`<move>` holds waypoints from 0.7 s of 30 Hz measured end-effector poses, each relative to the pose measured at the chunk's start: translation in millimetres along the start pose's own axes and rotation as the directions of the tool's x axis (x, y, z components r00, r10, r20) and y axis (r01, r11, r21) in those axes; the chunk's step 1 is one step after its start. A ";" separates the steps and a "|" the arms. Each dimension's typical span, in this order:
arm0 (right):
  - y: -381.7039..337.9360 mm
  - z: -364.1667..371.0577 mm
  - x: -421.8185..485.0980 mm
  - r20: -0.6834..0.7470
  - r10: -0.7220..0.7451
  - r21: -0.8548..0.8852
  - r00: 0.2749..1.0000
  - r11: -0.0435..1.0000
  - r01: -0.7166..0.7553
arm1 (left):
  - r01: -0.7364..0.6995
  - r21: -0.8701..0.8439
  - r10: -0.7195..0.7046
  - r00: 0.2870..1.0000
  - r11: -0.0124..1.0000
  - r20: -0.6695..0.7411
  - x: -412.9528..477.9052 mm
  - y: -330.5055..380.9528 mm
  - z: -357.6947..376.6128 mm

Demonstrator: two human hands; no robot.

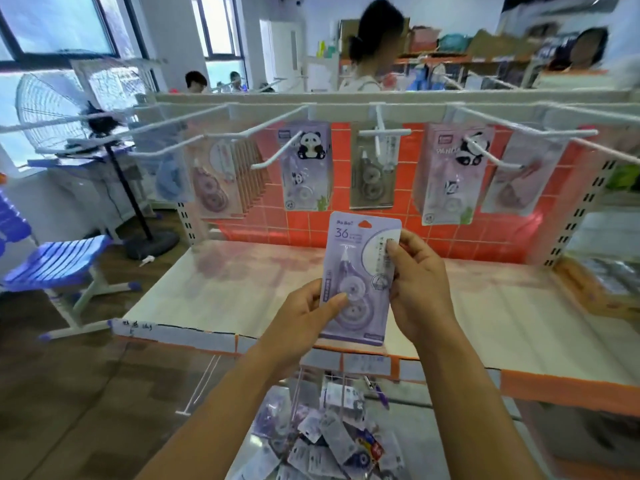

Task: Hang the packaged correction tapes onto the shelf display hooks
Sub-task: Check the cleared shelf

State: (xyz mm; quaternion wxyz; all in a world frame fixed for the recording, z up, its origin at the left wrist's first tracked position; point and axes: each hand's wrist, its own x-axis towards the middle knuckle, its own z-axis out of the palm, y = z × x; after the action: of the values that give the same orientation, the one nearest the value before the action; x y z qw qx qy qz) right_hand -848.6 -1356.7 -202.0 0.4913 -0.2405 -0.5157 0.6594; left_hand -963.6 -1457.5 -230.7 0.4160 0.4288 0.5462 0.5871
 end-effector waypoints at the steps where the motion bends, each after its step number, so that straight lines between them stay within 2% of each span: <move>1: -0.8 1.8 1.3 -0.020 -0.006 0.005 1.000 1.000 0.006 | 0.004 -0.010 -0.004 1.000 1.000 0.016 4.0 2.5 -2.0; 7: -5.3 1.8 0.8 -0.142 -0.029 0.020 0.989 0.999 0.032 | 0.012 -0.044 -0.007 0.995 0.999 0.101 23.8 10.9 -4.9; 13: -13.9 -27.7 -5.2 -0.214 -0.042 0.011 0.976 0.999 0.045 | 0.044 -0.067 -0.032 0.986 0.997 0.161 33.5 -0.7 24.2; 21: -20.3 -63.6 -9.8 -0.227 -0.031 0.018 0.974 0.999 0.036 | 0.059 0.006 -0.059 0.982 0.998 0.178 36.2 -9.4 59.6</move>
State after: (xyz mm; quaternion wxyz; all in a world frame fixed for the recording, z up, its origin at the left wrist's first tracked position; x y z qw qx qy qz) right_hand -784.1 -1337.5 -207.6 0.5605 -0.2998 -0.4533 0.6249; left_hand -916.6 -1405.4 -236.2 0.4802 0.4632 0.5196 0.5337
